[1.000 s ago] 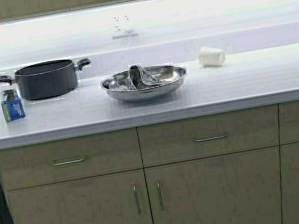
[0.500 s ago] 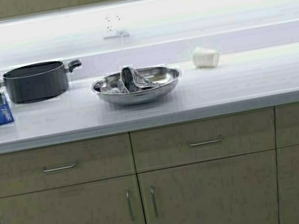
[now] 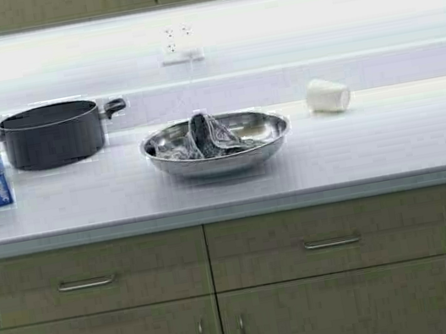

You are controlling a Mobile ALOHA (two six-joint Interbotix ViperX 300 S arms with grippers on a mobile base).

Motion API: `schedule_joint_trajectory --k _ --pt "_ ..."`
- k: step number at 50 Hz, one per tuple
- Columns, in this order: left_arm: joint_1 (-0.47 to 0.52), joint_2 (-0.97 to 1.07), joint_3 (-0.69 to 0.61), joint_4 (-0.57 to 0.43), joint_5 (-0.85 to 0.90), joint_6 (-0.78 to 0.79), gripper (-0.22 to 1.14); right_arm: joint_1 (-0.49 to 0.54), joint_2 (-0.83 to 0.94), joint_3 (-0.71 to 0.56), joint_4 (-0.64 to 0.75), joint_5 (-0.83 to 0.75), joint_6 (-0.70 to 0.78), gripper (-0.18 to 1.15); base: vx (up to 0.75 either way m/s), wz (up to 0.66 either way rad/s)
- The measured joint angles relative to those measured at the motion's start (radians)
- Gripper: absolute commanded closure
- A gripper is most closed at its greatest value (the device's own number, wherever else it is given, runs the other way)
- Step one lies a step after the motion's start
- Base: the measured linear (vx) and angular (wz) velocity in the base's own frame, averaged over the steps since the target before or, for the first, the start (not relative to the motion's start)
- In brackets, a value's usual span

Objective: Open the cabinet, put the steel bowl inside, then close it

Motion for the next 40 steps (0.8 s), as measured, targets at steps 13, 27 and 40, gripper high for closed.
schedule_joint_trajectory --k 13,27,40 --pt "0.0 0.009 0.017 0.0 -0.002 -0.002 0.89 0.002 0.0 0.0 -0.003 0.009 0.002 0.91 0.32 0.17" --pt "0.0 0.057 0.015 -0.002 -0.044 0.006 0.89 0.032 -0.018 -0.002 -0.003 0.041 0.002 0.91 0.28 0.12" --pt "0.0 0.052 0.018 0.0 -0.046 -0.008 0.82 0.078 -0.011 -0.002 -0.011 0.041 0.002 0.89 0.22 0.03"
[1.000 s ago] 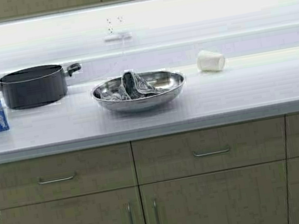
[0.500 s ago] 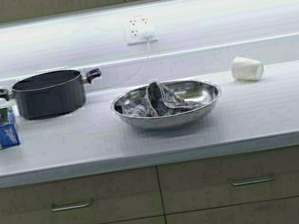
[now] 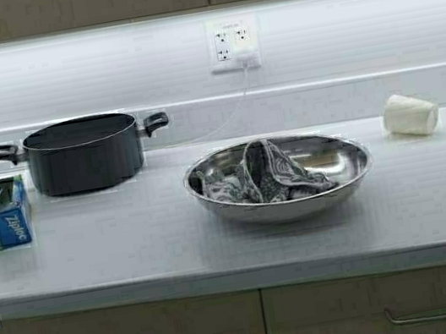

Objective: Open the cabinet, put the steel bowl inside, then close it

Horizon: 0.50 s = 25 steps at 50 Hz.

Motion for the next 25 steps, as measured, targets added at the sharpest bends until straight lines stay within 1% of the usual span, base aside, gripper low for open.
schedule_joint_trajectory --k 3,5,7,9,10,11,12,13,14,15,18,19,21,25 --pt "0.0 -0.003 0.0 0.0 -0.002 -0.009 0.69 0.017 0.002 0.0 -0.005 -0.002 0.0 0.81 0.2 0.02" --pt "0.0 -0.009 0.0 -0.002 0.0 -0.018 0.54 0.029 0.003 0.002 -0.006 -0.002 0.0 0.69 0.2 -0.03" --pt "-0.002 -0.018 0.002 -0.002 0.0 -0.026 0.35 0.043 0.003 0.0 -0.006 0.0 0.002 0.51 0.2 -0.05" --pt "-0.012 -0.037 0.003 0.0 0.003 -0.038 0.14 0.061 0.003 0.0 -0.006 0.0 0.002 0.3 0.19 -0.05" --pt "-0.021 -0.043 0.002 0.002 0.006 -0.043 -0.02 0.075 0.003 0.0 -0.006 0.0 0.003 0.19 0.19 -0.04" --pt "-0.035 -0.049 0.003 0.003 0.008 -0.043 -0.11 0.091 0.005 -0.002 -0.006 0.0 0.003 0.08 0.18 -0.04" --pt "-0.051 -0.054 0.002 0.006 0.012 -0.043 -0.18 0.107 0.005 -0.005 -0.008 0.0 0.005 -0.02 0.18 -0.05" --pt "-0.071 -0.057 0.003 0.014 0.017 -0.043 -0.2 0.123 0.006 -0.006 -0.011 0.0 0.003 -0.1 0.17 -0.04" --pt "-0.092 -0.06 0.003 0.02 0.023 -0.044 -0.2 0.14 0.006 -0.009 -0.009 -0.002 0.003 -0.15 0.16 -0.03" --pt "-0.115 -0.061 0.003 0.028 0.029 -0.044 -0.17 0.158 0.008 -0.012 -0.009 0.0 0.003 -0.16 0.16 -0.01" --pt "-0.183 -0.061 0.003 0.043 0.043 -0.049 -0.08 0.209 0.015 -0.02 -0.009 -0.002 0.002 -0.08 0.15 0.0" --pt "-0.202 -0.058 0.003 0.046 0.046 -0.049 -0.07 0.227 0.02 -0.021 -0.009 -0.005 0.003 -0.05 0.14 -0.01" --pt "-0.245 -0.052 0.003 0.048 0.046 -0.049 -0.08 0.273 0.032 -0.028 -0.009 -0.014 0.003 -0.03 0.14 -0.01" --pt "-0.348 -0.003 0.0 0.048 0.037 -0.051 -0.11 0.347 0.078 -0.048 -0.005 -0.061 -0.003 -0.05 0.13 0.0"
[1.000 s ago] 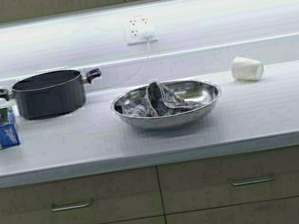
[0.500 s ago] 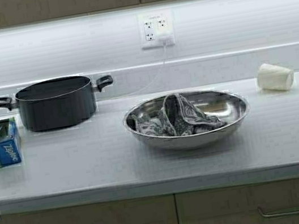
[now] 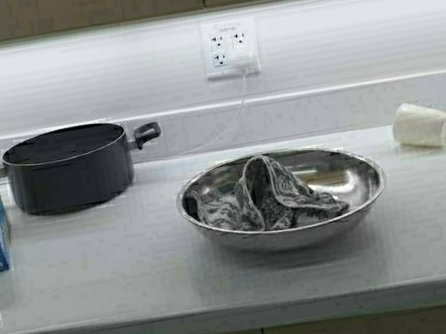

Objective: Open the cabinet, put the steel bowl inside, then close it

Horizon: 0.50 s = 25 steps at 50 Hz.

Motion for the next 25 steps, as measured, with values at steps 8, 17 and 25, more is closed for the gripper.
schedule_joint_trajectory --k 8,17,25 --pt "-0.14 0.183 -0.048 -0.018 -0.071 0.0 -0.1 0.114 0.169 -0.06 0.02 -0.124 -0.008 -0.05 0.09 0.01" --pt "-0.258 0.426 -0.169 -0.052 -0.172 0.012 -0.1 0.207 0.356 -0.166 0.051 -0.221 -0.055 -0.05 0.05 0.0" --pt "-0.293 0.614 -0.288 -0.092 -0.287 0.055 -0.1 0.232 0.468 -0.255 0.238 -0.318 -0.173 -0.05 0.03 0.01"
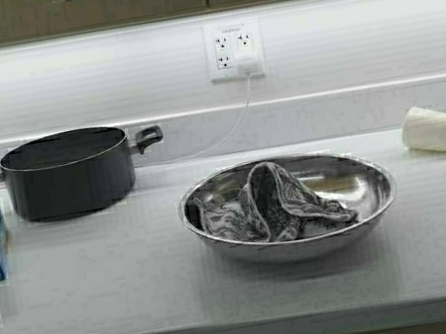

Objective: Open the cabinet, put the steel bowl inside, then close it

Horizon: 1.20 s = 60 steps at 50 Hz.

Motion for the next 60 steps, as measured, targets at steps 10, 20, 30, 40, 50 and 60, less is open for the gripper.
schedule_joint_trajectory --k 10,20,30,40,50,60 --pt "-0.017 0.153 -0.097 -0.19 -0.156 0.118 -0.1 0.069 0.11 -0.101 0.348 -0.106 -0.354 -0.05 0.01 0.0" --pt "-0.032 0.268 -0.167 -0.313 -0.281 0.186 -0.1 0.114 0.232 -0.195 0.6 -0.227 -0.505 -0.05 0.0 0.0" --pt "-0.034 0.334 -0.218 -0.319 -0.304 0.186 -0.1 0.114 0.313 -0.244 0.634 -0.256 -0.506 -0.05 0.0 0.0" --pt "-0.034 0.39 -0.276 -0.319 -0.318 0.187 -0.09 0.112 0.359 -0.302 0.649 -0.275 -0.511 -0.04 0.0 0.0" --pt "-0.04 0.431 -0.304 -0.325 -0.368 0.187 0.14 0.112 0.402 -0.362 0.666 -0.298 -0.512 0.1 0.0 0.0" --pt "-0.041 0.471 -0.351 -0.348 -0.374 0.198 1.01 0.117 0.451 -0.41 0.681 -0.299 -0.512 0.71 0.0 0.01"
